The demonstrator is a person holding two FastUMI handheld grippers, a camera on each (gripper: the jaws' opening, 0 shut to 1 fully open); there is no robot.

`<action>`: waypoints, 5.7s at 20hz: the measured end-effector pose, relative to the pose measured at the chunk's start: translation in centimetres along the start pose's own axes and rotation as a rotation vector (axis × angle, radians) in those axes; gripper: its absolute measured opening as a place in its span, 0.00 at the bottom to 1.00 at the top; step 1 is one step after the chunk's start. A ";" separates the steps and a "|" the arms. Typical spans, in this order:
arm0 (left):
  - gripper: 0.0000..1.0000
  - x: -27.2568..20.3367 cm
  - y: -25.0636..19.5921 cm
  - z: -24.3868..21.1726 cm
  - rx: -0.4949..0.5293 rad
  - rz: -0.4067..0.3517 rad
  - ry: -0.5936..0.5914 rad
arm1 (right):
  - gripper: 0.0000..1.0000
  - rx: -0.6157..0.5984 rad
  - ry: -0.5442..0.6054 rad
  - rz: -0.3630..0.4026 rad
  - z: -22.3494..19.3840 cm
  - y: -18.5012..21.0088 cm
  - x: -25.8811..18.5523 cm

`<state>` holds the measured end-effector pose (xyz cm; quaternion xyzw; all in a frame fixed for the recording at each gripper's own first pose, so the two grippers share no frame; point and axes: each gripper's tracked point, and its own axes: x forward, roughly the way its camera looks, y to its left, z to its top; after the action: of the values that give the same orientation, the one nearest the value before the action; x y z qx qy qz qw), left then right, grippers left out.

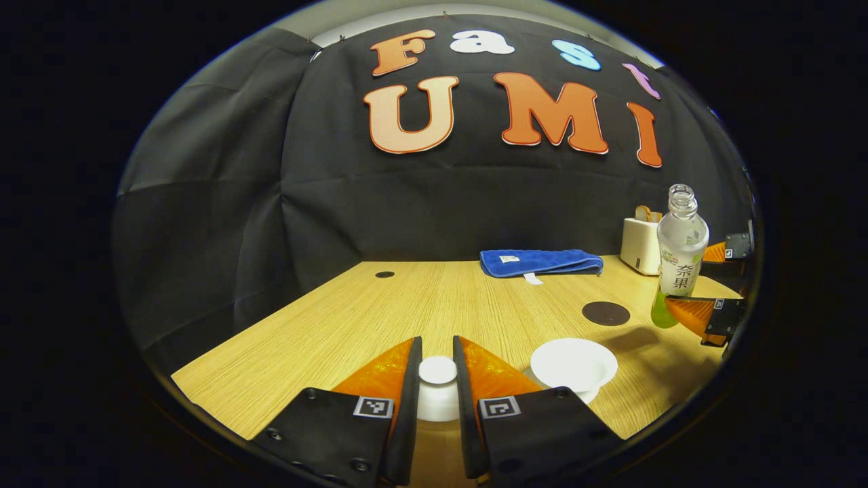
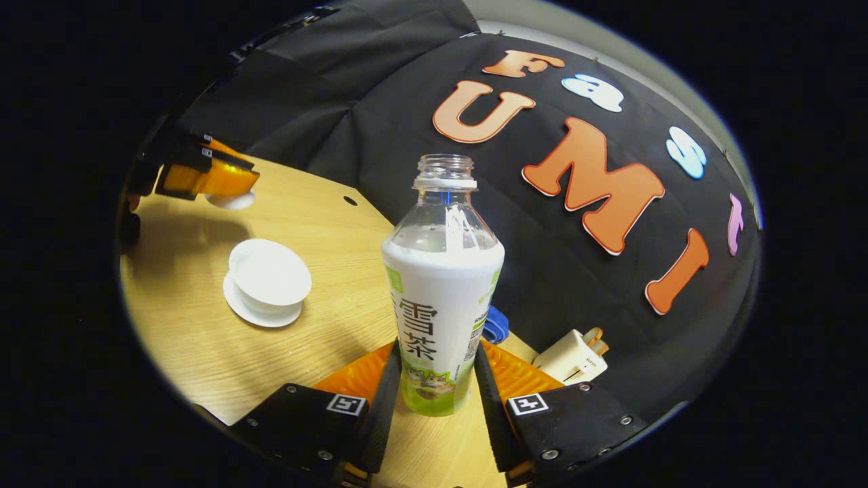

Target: Open the teacup lid with one hand, grasp the water bottle and pour water into the teacup with the other hand; after pouring, place the water bottle on the coaster and then close the teacup lid.

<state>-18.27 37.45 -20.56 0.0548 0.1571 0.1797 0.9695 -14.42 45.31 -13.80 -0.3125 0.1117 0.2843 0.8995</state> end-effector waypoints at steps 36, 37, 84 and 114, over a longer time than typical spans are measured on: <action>0.32 -0.5 3.7 -1.5 -0.024 0.006 0.021 | 0.64 -0.914 -0.122 -0.254 2.7 -2.0 3.7; 0.32 -0.4 3.7 -1.6 -0.023 0.005 0.020 | 0.61 -0.933 -0.126 -0.261 2.9 -2.2 3.7; 0.32 -0.9 4.0 -1.7 -0.021 -0.007 0.027 | 0.61 -1.320 -0.352 -0.424 8.9 -3.6 4.4; 0.32 -1.8 2.0 1.1 -0.027 -0.039 -0.034 | 0.62 -0.240 -0.182 -0.013 3.5 -2.1 6.6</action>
<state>-20.20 38.56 -18.73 0.0416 0.1390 0.1618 0.9761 -7.77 49.08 -12.48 -0.3913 -0.0070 0.3171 0.8639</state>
